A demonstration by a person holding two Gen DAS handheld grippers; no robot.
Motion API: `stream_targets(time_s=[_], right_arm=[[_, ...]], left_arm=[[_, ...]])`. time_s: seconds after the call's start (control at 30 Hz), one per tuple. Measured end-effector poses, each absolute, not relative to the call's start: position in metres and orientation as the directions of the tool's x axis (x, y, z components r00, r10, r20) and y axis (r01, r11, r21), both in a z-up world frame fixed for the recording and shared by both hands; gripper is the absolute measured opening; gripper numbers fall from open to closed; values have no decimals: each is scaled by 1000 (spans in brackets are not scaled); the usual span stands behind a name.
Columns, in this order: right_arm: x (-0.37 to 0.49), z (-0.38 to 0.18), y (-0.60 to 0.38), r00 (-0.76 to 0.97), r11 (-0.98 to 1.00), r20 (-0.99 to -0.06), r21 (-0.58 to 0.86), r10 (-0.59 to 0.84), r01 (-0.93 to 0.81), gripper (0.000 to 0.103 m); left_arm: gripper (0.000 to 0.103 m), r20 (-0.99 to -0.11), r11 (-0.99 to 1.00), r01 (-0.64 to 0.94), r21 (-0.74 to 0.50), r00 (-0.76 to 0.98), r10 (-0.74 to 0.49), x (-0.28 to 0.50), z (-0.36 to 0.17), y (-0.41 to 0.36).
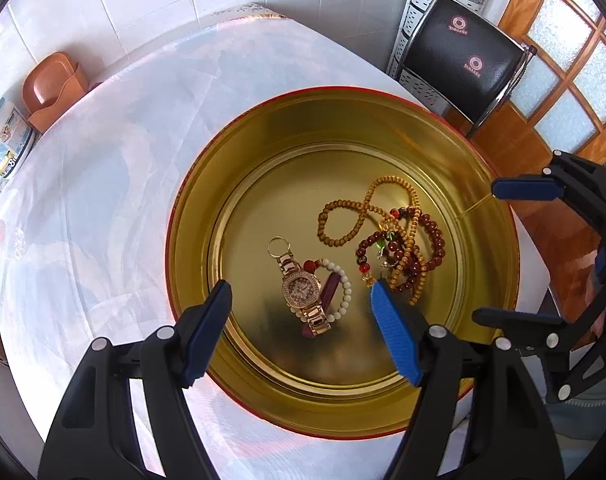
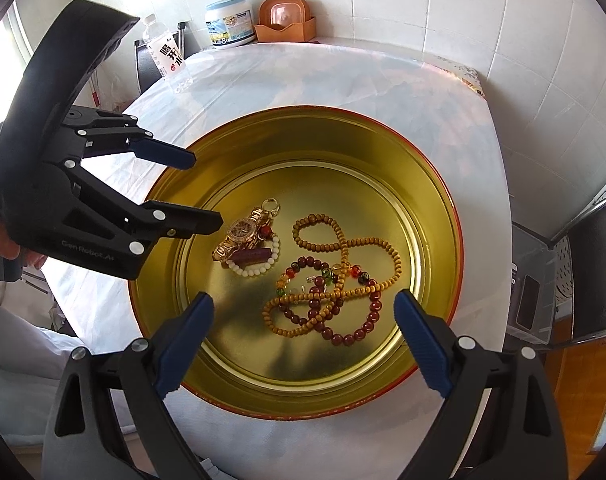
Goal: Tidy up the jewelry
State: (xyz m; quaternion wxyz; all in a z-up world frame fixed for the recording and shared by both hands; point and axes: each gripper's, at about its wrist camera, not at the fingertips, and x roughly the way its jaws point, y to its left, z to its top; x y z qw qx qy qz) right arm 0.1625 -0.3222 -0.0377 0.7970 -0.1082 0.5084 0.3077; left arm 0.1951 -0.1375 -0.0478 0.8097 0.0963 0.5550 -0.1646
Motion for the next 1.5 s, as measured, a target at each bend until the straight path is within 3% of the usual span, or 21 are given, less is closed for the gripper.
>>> stream_targets(time_s=[0.43, 0.7, 0.8, 0.93, 1.5], right_arm=[[158, -34, -318, 297, 775, -875, 129, 382, -619, 93], [157, -31, -318, 299, 777, -871, 135, 389, -615, 93], [158, -32, -317, 291, 778, -876, 138, 385, -613, 94], [155, -32, -316, 288, 754, -864, 147, 413, -640, 97], [155, -32, -316, 295, 759, -865, 140, 407, -636, 99]], left_arm=[[71, -900, 934, 349, 75, 427, -87, 180, -35, -139], [72, -880, 934, 356, -23, 436, -188, 181, -27, -136], [87, -868, 938, 347, 9, 468, -166, 180, -25, -137], [94, -854, 933, 359, 24, 493, -168, 179, -23, -140], [96, -874, 930, 366, 19, 459, -162, 180, -32, -140]])
